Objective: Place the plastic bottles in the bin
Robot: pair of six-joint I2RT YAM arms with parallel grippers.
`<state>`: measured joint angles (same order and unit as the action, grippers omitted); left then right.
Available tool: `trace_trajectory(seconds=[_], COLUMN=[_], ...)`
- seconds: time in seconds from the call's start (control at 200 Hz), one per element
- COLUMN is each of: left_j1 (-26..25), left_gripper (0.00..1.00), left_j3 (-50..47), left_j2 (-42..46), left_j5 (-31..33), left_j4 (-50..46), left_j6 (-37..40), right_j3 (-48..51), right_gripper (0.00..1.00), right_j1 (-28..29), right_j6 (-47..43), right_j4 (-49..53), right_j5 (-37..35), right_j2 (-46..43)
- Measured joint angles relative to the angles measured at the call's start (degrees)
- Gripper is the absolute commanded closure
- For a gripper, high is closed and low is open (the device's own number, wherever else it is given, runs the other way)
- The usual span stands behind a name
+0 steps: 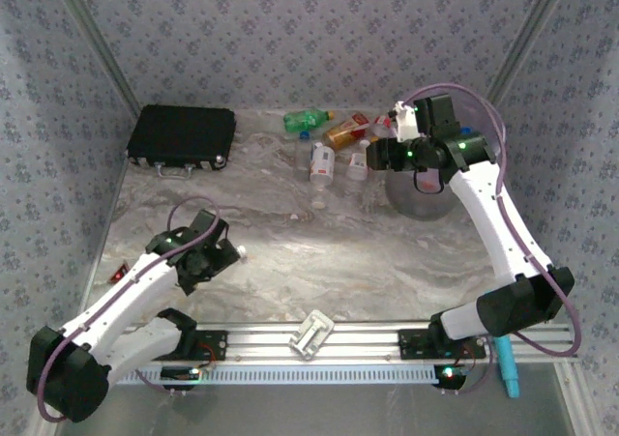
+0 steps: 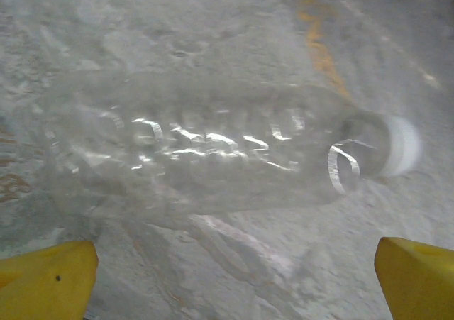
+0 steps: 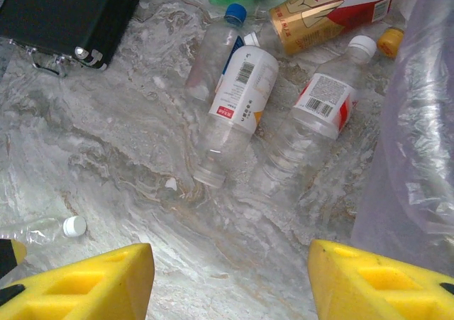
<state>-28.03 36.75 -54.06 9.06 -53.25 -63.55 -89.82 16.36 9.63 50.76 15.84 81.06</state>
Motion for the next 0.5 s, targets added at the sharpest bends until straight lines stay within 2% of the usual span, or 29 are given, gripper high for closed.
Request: trace_trajectory(seconds=[0.21, 0.5], left_j1=[3.8, 9.3], left_gripper=[0.0, 0.0], left_j3=[-1.2, -3.5], left_j2=[-1.7, -5.2], left_j5=[1.6, 1.7], left_j4=[4.1, 14.9], left_j6=[0.6, 3.2], right_j3=[0.2, 1.1], right_gripper=[0.39, 0.39], right_j1=[-0.2, -0.2], right_j6=[-0.1, -0.1], right_j4=[0.0, -0.1], right_j5=[0.0, 0.0], right_j2=[0.0, 0.0])
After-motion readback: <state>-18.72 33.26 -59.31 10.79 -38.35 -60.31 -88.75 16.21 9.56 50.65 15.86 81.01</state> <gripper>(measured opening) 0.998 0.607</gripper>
